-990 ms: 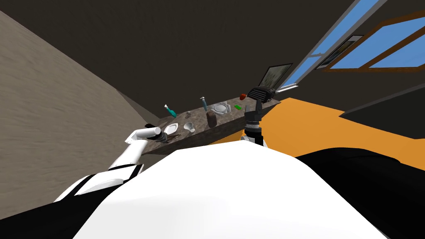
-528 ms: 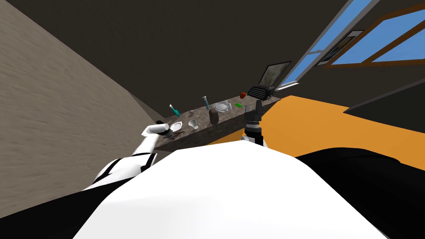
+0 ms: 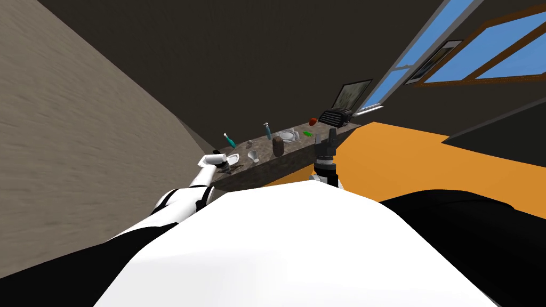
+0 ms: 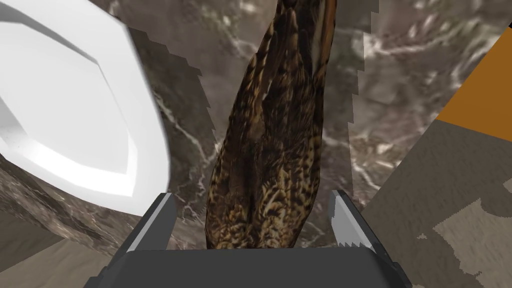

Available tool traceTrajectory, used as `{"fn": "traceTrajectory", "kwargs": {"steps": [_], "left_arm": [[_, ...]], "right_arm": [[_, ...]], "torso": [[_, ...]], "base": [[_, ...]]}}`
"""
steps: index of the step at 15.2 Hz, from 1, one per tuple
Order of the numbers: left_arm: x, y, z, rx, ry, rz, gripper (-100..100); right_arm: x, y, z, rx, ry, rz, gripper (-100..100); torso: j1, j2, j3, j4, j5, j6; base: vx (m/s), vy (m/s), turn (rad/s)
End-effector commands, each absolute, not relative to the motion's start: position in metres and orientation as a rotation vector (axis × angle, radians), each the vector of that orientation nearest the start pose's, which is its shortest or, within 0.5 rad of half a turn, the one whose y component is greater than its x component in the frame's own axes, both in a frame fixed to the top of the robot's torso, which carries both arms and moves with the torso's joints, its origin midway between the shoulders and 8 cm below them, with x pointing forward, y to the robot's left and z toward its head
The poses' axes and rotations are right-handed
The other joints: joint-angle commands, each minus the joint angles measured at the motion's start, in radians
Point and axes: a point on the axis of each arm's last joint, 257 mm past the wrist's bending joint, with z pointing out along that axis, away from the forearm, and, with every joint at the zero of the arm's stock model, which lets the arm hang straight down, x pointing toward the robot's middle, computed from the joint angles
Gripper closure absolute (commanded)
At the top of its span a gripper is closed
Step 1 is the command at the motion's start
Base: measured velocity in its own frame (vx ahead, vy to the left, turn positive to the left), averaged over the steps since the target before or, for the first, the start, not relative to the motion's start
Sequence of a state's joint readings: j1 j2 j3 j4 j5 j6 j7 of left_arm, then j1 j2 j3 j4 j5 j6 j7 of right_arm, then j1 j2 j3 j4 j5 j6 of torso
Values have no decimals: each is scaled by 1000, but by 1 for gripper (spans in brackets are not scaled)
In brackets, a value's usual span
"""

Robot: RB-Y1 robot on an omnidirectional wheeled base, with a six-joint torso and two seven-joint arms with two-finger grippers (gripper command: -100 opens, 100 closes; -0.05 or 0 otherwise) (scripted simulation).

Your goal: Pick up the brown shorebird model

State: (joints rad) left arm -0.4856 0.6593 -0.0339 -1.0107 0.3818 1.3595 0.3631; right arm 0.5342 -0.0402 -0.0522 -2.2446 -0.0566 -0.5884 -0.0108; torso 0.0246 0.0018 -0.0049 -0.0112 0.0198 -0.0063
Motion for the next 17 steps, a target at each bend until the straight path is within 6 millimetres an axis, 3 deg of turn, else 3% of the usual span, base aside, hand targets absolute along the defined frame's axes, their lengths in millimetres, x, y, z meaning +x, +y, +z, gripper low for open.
{"fn": "traceTrajectory", "kwargs": {"steps": [1, 4, 5, 7, 8, 9, 10, 11, 12, 16, 17], "left_arm": [[450, 478, -375, -2409, 1474, 38, -100], [469, 469, -361, -2391, 1477, 1, -100], [471, 452, -370, -2383, 1493, 41, -100], [488, 444, -357, -2369, 1494, 9, -100], [487, 429, -364, -2363, 1506, 57, -100], [498, 421, -356, -2348, 1513, 36, -100], [505, 419, -349, -2339, 1512, 18, -100], [498, 424, -355, -2351, 1510, 32, -100], [500, 422, -354, -2349, 1510, 29, 100], [500, 422, -354, -2347, 1512, 30, 100], [491, 443, -353, -2369, 1491, 4, 100]], "right_arm": [[329, -302, 17, 642, 588, 1289, 0], [329, -302, 17, 642, 588, 1289, 0], [329, -302, 17, 642, 588, 1289, 0], [329, -302, 17, 642, 588, 1289, 0], [329, -302, 17, 642, 588, 1289, 0], [329, -302, 17, 642, 588, 1289, 0], [329, -302, 17, 642, 588, 1289, 0], [329, -302, 17, 642, 588, 1289, 0], [329, -302, 17, 642, 588, 1289, 0], [329, -302, 17, 642, 588, 1289, 0], [329, -302, 17, 642, 588, 1289, 0]], "torso": [[0, 0, 0, 0, 0, 0], [2, 2, 0, -2, 3, -1], [0, 0, -1, -2, 2, -1], [1, 0, -1, -2, 2, 0], [0, 0, -1, -2, 2, -1], [0, 0, -1, -2, 2, 0], [1, 1, -1, -2, 3, 0], [1, 1, -1, -2, 2, -1], [0, -1, -1, -2, 2, -1], [-4, -5, -4, -3, 2, -2], [-4, -5, -4, -3, 2, -2]], "base": [[-86, 112, 5], [-83, 93, -8], [-66, 66, 17], [-80, 84, -3], [-83, 86, 0], [-96, 106, -1], [-78, 92, -9], [-39, 49, -17], [-15, 19, -6], [-3, 3, -4], [53, -55, -11]]}}
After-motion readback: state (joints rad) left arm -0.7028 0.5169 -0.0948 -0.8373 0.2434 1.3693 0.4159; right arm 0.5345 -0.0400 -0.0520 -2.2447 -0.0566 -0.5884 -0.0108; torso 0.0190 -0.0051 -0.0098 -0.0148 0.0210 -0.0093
